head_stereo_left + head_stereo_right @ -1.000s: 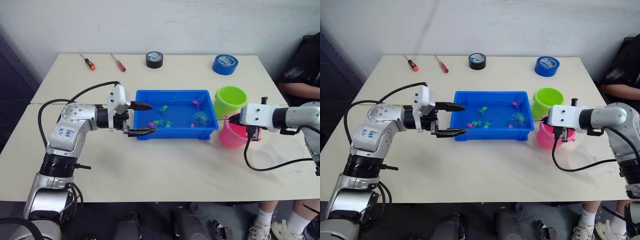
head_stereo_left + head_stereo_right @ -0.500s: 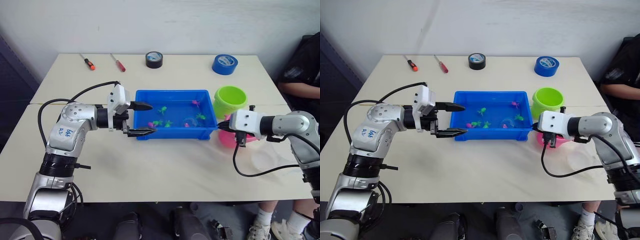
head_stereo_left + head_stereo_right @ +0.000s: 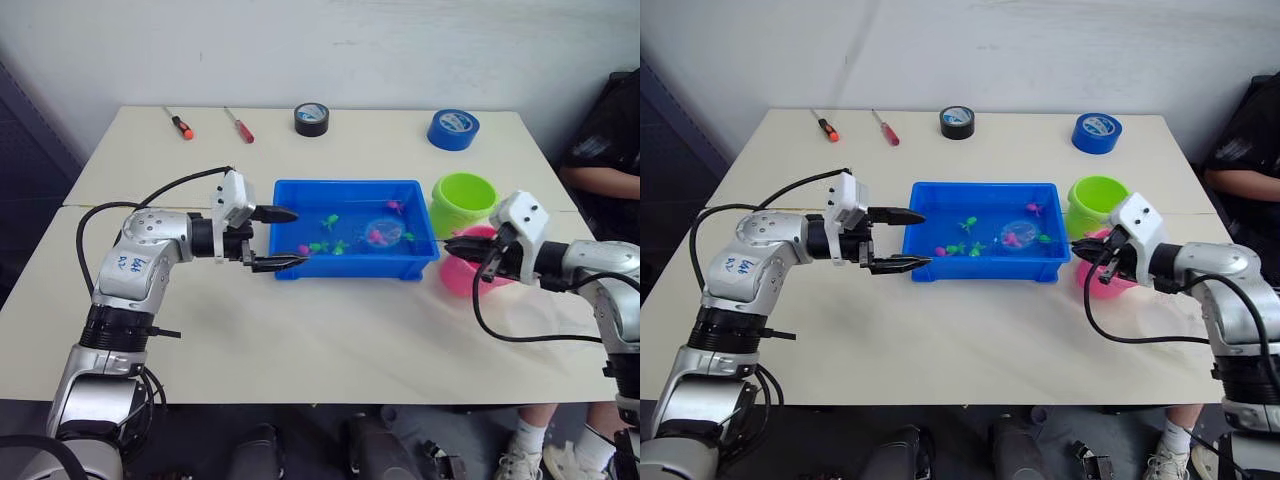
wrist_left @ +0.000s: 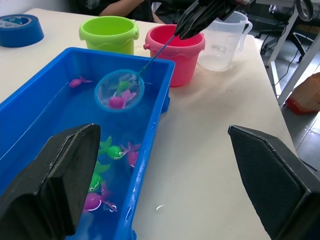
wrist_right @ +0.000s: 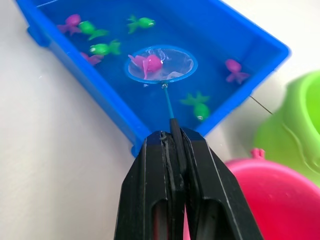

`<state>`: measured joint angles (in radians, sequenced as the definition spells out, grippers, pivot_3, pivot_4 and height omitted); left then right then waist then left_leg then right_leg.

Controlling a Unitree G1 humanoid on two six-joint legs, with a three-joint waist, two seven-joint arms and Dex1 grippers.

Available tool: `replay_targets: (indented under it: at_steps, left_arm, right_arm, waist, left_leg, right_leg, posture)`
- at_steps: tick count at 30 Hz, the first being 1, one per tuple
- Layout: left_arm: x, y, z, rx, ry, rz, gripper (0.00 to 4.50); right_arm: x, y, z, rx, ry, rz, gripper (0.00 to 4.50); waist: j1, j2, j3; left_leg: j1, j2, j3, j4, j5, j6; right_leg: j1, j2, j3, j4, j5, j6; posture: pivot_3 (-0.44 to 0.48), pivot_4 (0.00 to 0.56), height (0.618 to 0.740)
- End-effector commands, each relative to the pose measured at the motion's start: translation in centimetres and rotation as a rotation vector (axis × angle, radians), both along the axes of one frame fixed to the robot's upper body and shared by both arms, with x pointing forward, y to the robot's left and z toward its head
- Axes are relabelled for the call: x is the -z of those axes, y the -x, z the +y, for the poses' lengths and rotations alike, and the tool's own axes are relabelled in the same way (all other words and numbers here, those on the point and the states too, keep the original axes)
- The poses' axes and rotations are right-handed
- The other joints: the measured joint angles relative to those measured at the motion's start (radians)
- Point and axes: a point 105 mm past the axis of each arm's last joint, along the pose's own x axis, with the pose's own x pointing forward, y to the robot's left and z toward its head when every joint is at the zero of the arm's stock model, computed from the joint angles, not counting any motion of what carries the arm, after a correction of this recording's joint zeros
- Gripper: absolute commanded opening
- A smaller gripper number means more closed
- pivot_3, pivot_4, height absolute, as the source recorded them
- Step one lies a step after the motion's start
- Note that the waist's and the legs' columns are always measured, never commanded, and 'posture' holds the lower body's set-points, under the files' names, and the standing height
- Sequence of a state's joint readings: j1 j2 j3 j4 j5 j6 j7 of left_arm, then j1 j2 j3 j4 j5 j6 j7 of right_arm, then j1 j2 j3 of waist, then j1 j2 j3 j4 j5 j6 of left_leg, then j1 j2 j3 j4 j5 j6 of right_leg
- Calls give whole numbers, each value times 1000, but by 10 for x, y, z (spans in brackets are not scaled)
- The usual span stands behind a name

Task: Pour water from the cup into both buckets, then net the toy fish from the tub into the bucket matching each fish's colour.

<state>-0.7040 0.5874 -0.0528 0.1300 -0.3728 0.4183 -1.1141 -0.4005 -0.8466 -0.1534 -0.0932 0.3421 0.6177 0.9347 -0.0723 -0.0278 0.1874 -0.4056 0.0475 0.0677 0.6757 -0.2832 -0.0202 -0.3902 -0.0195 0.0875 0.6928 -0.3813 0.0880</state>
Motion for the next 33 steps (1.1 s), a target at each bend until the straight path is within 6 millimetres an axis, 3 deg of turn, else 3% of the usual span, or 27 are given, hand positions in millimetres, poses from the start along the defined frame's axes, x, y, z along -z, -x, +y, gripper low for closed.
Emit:
replay_targets:
  at_steps: [1, 7, 11, 22, 29, 33]
  left_arm:
    - [-21, -3, -8, 13, 90, -21, 4477]
    - [-31, -8, -27, 70, 153, 16, 4477]
    - [-28, -7, -41, 150, 130, 32, 4477]
    - [-24, -2, -68, 320, 97, -6, 4477]
    - [-24, -4, -74, 340, 95, -27, 4477]
    - [-25, -5, -74, 341, 95, -31, 4477]
  right_arm:
    - [-22, 13, -3, 47, -53, -89, 0]
    - [-40, 44, -17, 150, -104, -161, 0]
    - [-52, 73, -37, 253, -67, -206, 0]
    - [-44, 124, -76, 449, 182, -233, 0]
    - [-36, 134, -89, 458, 451, -312, 0]
    - [-40, 127, -84, 347, 742, -414, 0]
  waist:
    - [10, 0, 0]
    - [29, 0, 0]
    - [42, 0, 0]
    - [43, 0, 0]
    - [41, 0, 0]
    - [41, 0, 0]
  left_leg:
    - [0, 0, 0, -1, 0, 0]
    - [-1, -1, 0, -2, 0, 0]
    - [-1, 0, 0, -2, 0, -1]
    - [0, 1, 1, -7, 1, -3]
    - [1, 0, 1, -9, 2, -5]
    - [2, 0, 2, -9, 2, -5]
  right_leg:
    - [0, 0, 0, 0, 0, 0]
    - [0, 1, 0, -2, 0, 0]
    - [0, 3, 1, -3, 0, 0]
    - [0, 10, 7, -7, 0, 1]
    - [-1, 12, 11, -8, 0, 1]
    - [0, 13, 11, -8, 0, 1]
  posture:
    - [0, 150, 740]
    - [0, 150, 740]
    - [0, 150, 740]
    - [0, 150, 740]
    - [0, 150, 740]
    - [0, 150, 740]
